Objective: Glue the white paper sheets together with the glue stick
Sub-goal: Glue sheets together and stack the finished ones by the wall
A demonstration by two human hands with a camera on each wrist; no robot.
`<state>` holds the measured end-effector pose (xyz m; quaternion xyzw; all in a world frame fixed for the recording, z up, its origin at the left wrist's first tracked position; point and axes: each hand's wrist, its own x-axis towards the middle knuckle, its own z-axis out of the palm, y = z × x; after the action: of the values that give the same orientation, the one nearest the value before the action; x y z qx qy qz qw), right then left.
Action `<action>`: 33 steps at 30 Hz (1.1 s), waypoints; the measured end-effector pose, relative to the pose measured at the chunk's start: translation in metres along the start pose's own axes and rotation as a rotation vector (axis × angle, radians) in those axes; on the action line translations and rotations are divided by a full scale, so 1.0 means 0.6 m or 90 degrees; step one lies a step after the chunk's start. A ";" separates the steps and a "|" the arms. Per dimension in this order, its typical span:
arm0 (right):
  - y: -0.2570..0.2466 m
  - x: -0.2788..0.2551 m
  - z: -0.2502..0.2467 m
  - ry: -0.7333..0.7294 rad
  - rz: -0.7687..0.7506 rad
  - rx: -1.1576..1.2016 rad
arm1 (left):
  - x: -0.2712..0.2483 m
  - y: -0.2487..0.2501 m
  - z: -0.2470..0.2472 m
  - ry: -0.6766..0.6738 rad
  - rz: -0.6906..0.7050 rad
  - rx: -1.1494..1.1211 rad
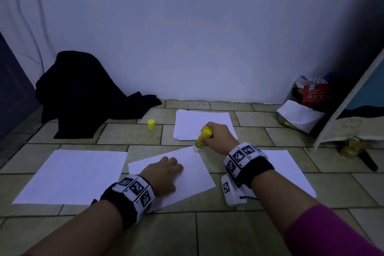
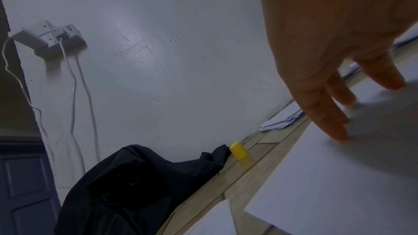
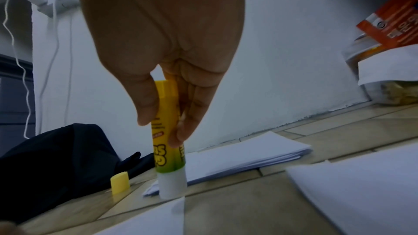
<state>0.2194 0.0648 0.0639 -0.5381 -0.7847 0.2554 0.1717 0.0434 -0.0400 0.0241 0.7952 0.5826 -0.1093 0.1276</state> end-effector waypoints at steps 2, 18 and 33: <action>-0.010 0.009 0.012 -0.017 0.009 -0.017 | 0.002 -0.001 0.000 -0.008 -0.002 -0.011; -0.018 -0.048 -0.008 -0.186 -0.042 -0.204 | 0.015 -0.022 -0.001 -0.056 0.009 0.004; 0.026 -0.048 -0.055 -0.042 -0.026 -0.006 | 0.007 -0.024 -0.012 -0.045 -0.076 0.042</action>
<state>0.2596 0.0496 0.0817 -0.5140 -0.8021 0.2656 0.1484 0.0312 -0.0299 0.0287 0.7584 0.6204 -0.1636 0.1152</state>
